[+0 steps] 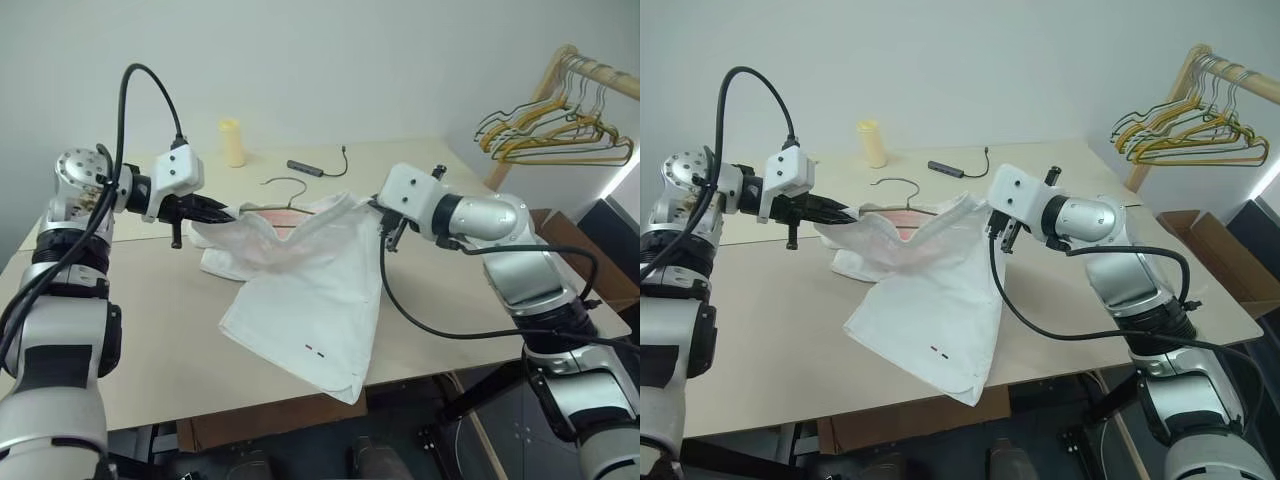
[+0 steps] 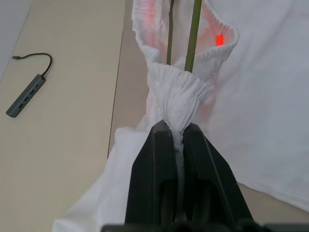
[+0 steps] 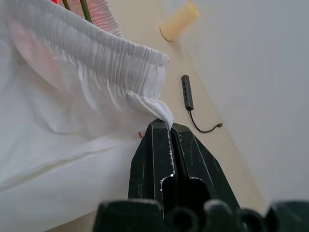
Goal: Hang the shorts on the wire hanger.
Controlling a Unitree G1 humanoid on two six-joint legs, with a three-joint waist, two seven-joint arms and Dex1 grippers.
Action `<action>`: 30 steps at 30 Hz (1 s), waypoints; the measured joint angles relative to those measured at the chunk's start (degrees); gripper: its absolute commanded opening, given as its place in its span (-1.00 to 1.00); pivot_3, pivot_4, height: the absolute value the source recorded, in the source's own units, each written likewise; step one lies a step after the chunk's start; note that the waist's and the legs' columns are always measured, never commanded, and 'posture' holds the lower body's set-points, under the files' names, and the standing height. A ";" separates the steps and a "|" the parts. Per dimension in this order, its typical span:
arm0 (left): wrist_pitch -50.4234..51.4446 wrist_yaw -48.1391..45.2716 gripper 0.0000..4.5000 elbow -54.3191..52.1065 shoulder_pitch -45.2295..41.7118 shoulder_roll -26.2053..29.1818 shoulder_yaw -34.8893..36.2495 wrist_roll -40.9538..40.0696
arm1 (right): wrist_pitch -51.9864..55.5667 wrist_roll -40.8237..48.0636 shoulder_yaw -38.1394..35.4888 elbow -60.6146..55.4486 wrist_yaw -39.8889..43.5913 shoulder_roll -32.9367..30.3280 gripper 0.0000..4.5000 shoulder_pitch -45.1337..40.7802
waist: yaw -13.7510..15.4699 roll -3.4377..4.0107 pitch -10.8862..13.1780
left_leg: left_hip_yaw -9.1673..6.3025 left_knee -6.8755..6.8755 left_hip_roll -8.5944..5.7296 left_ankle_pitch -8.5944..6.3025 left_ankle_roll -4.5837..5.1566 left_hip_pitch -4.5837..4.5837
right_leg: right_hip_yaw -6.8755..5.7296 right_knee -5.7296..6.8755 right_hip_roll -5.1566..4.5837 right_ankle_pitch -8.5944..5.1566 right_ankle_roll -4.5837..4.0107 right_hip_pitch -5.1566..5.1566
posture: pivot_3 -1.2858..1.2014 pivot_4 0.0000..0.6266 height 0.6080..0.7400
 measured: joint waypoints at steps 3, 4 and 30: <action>0.00 0.25 -1.00 0.00 0.00 -0.06 0.27 0.02 | -1.98 -1.14 1.64 0.07 1.08 0.12 -0.99 0.01 | 0.11 0.00 0.00 | 0.00 0.00 0.00 0.00 0.00 -0.01 | -0.01 0.00 0.00 0.00 0.00 0.00 | -0.02 -1.00 1.00; -0.01 0.52 -1.00 -0.04 0.00 -0.15 0.35 0.02 | -3.89 -2.27 2.59 0.06 1.78 -0.40 -0.99 0.26 | 0.14 0.00 0.00 | 0.00 0.00 0.00 0.00 0.00 0.00 | -0.02 0.00 -0.01 0.00 0.01 0.00 | -0.02 -1.00 1.00; 1.78 -5.32 -1.00 -5.62 2.99 -0.27 1.83 -2.59 | -6.94 0.71 0.94 5.45 6.66 3.90 0.03 2.69 | -0.01 0.00 0.00 | -0.01 0.02 0.01 0.00 0.00 0.05 | -0.01 0.04 0.01 0.01 0.00 0.04 | -0.03 -1.00 1.00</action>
